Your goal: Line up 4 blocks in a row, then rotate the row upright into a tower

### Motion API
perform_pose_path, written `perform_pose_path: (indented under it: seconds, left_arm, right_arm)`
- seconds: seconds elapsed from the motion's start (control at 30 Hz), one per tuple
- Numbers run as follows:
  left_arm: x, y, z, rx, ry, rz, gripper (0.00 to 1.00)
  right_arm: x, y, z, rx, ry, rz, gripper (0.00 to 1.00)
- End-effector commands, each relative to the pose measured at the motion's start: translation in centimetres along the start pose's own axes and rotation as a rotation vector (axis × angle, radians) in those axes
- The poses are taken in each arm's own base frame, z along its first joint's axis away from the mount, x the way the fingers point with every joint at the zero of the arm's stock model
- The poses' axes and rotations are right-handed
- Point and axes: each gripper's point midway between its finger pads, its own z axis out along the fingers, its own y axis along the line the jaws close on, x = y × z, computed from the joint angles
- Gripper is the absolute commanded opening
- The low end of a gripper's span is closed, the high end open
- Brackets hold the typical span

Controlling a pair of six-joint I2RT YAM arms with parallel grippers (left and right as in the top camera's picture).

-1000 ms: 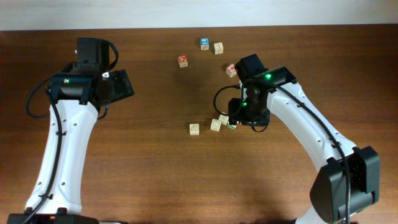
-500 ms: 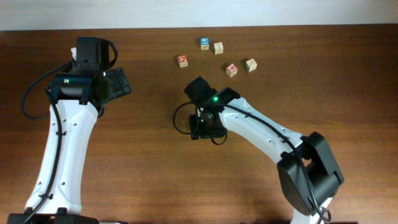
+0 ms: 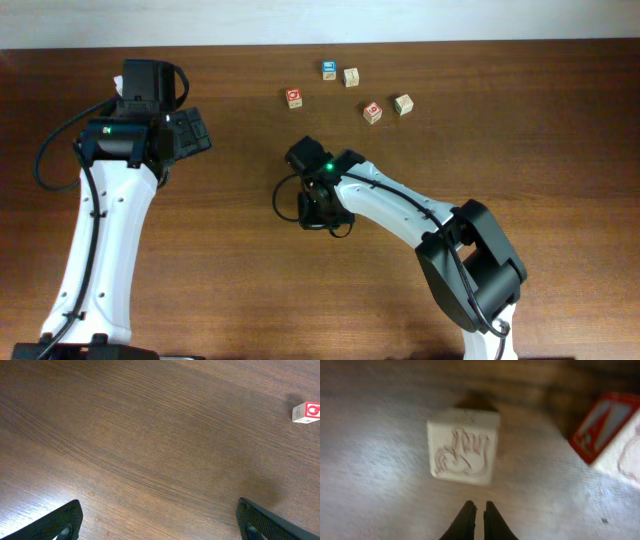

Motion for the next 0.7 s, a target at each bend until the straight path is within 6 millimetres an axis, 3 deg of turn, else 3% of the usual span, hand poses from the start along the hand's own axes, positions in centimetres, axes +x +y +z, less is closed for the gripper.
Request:
perform_pose_path:
  seconds: [0.0,0.13,0.27,0.33,0.43,0.5,0.6,0.67]
  left_arm:
    - [0.0,0.2,0.3,-0.019,0.001,-0.003,0.96]
    - [0.1,0.3,0.3,-0.020,0.002,-0.002,0.97]
    - [0.1,0.3,0.3,-0.020,0.001,-0.003,0.97]
    - [0.1,0.3,0.3,-0.020,0.001,0.000,0.97]
    - [0.0,0.3,0.3,-0.020,0.001,0.000,0.97]
    - [0.0,0.4,0.3,-0.027,-0.002,0.000,0.97]
    - [0.0,0.3,0.3,-0.022,0.000,0.000,0.97]
    - [0.5,-0.8,0.3,0.042,0.025,0.000,0.95]
  right_arm:
    - [-0.8,0.7,0.5,-0.024,-0.034,0.011,0.09]
    - [-2.2,0.9,1.7,-0.042,-0.070,0.054,0.09]
    - [-5.7,0.0,1.1,-0.013,-0.213,0.075,0.08]
    - [-9.5,-1.4,0.0,0.021,-0.366,0.109,0.08]
    - [-16.5,-2.0,-3.4,-0.015,-0.637,0.014,0.09]
    - [-18.8,-2.4,-5.2,-0.067,-0.693,0.011,0.13]
    - [-18.7,-3.0,-7.3,-0.103,-0.636,0.016,0.13]
    - [-16.7,-3.5,-10.8,-0.104,-0.530,0.028,0.20]
